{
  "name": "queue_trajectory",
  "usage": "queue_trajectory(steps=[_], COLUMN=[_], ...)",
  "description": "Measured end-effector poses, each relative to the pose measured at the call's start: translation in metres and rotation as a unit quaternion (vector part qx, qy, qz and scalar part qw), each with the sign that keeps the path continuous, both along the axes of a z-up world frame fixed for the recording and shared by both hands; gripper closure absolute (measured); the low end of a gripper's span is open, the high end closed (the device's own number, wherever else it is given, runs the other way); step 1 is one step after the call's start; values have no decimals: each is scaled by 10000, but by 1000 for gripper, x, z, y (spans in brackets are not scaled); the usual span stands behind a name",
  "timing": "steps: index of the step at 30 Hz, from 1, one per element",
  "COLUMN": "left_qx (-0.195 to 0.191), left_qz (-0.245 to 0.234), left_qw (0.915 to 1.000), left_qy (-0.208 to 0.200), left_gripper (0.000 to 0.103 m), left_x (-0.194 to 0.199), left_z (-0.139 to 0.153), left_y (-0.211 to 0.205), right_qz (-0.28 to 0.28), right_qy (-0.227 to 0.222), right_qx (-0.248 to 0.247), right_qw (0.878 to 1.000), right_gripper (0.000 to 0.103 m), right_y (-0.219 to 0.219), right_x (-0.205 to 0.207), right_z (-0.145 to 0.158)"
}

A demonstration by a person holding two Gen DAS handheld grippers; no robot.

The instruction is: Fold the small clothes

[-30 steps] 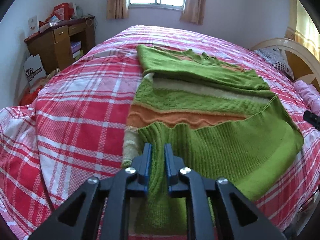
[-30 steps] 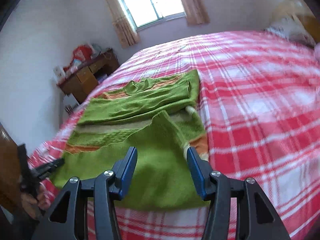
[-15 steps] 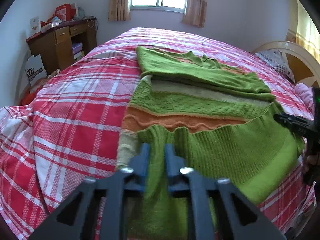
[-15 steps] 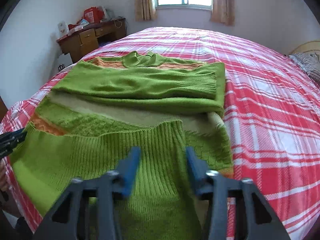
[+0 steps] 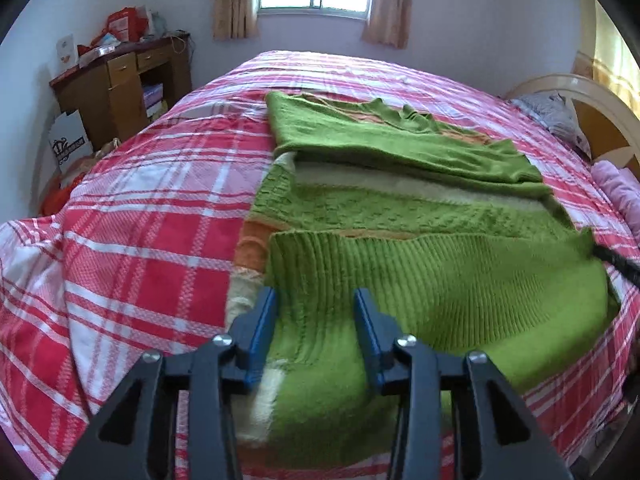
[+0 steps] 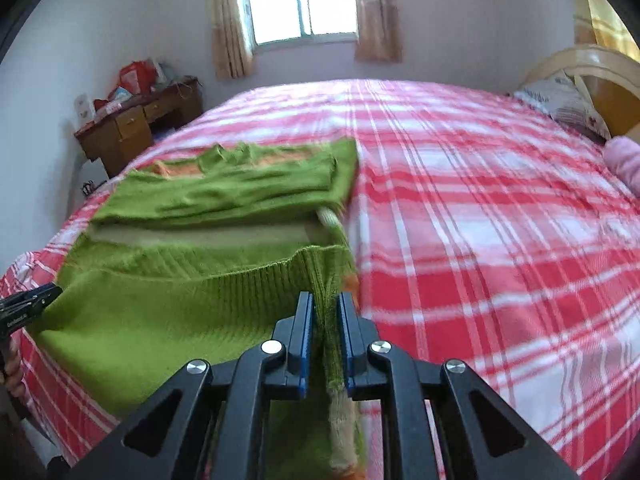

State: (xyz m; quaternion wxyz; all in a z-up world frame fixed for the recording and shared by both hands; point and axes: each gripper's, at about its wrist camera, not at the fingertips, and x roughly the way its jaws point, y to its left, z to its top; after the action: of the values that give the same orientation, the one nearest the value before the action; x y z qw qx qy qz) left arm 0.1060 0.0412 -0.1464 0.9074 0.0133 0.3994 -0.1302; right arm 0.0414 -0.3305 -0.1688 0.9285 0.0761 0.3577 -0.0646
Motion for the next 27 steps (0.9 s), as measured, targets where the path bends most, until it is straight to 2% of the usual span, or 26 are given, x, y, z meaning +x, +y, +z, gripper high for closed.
queue_trajectory(steps=[3,4,5,6,11,20,27], left_qx=[149,120,104,51,150,319,287], left_qz=[11,21,56,93,183,407,381], left_qw=[9999,9999,9999,9999,9997,9984,9985], left_qy=[-41,-37,-35,-51,15,-249,-267], left_gripper=[62,72,91,93,95,95,95], left_x=[-2,-1,-1,-1,0,10,16], left_z=[-1,-1,-1,-1,4,45,49], left_y=[-2,-2,0,1,-2,-14,-17], right_qz=[-13,-15,-18,-21,-1,-3,252], right_qy=[27,18,10,5,-129,-914,-725], right_qx=[57,32,10,-5,-93,-235,10], right_qw=[10000,10000,10000,10000,9999,9955,9970], right_gripper=[91,91,91,91,93,93,93], right_y=[1,3,4,5,11,13,14], right_x=[-3,-4,-3,-3,-4,-8,2], right_z=[-6,-6,-5,-6,5,67,62])
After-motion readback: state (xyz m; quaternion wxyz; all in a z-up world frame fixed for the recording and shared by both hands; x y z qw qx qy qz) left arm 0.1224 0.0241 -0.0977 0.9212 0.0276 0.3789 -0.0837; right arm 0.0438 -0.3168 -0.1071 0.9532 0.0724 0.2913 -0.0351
